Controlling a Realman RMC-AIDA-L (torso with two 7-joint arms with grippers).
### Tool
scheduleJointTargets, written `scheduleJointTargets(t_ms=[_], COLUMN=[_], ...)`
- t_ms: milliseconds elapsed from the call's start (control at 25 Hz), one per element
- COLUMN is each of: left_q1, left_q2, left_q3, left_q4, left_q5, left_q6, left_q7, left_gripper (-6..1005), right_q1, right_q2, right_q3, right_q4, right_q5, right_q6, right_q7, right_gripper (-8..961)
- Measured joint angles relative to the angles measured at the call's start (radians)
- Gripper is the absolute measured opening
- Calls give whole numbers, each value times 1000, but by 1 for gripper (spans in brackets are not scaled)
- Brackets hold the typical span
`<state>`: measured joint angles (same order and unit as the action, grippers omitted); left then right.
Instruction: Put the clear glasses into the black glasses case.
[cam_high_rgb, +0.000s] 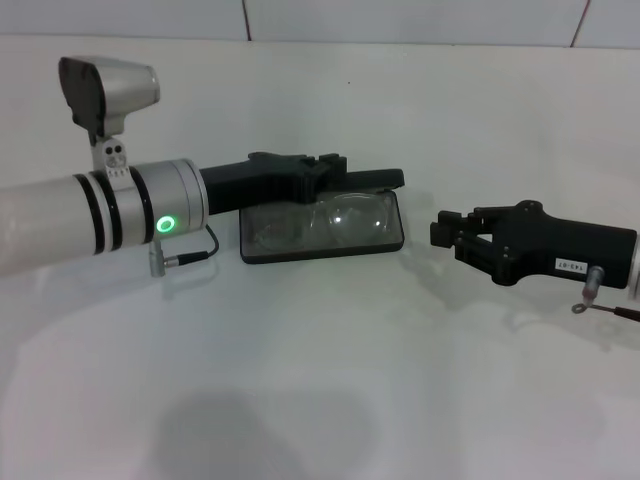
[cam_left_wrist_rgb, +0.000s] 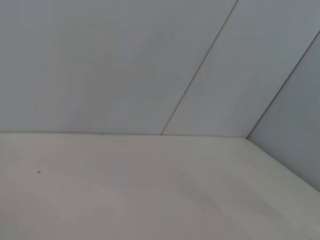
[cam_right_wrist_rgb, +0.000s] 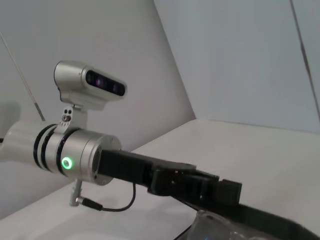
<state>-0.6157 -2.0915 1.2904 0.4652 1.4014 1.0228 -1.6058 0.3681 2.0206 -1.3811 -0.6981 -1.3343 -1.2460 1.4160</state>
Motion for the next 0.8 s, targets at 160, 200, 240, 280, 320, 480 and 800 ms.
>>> scheduleJointTargets(t_ms=[160, 200, 240, 280, 320, 480, 800], left_q1=[0, 0, 0, 0, 0, 4, 37], left_q2=[0, 0, -1, -1, -2, -2, -4], left_q3=[1, 1, 1, 1, 1, 2, 1], left_q4=[-14, -18, -23, -29, -36, -65, -28], left_q5=[0, 0, 0, 1, 1, 6, 3], left_q6=[-1, -1, -1, -1, -1, -3, 68], left_q7=[2, 2, 3, 3, 3, 7, 60], left_gripper=[87, 87, 88, 88, 89, 90, 94], right_q1=[7, 8, 9, 9, 9, 11, 11], right_q2=[0, 0, 0, 0, 0, 0, -1], right_q3=[-1, -3, -3, -3, -3, -4, -1], right_q4=[0, 0, 0, 0, 0, 1, 2], right_q5=[-1, -1, -1, -1, -1, -1, 1], right_q6=[8, 11, 13, 15, 16, 22, 28], right_q7=[0, 0, 0, 0, 0, 0, 0], right_gripper=[249, 250, 251, 252, 253, 258, 266])
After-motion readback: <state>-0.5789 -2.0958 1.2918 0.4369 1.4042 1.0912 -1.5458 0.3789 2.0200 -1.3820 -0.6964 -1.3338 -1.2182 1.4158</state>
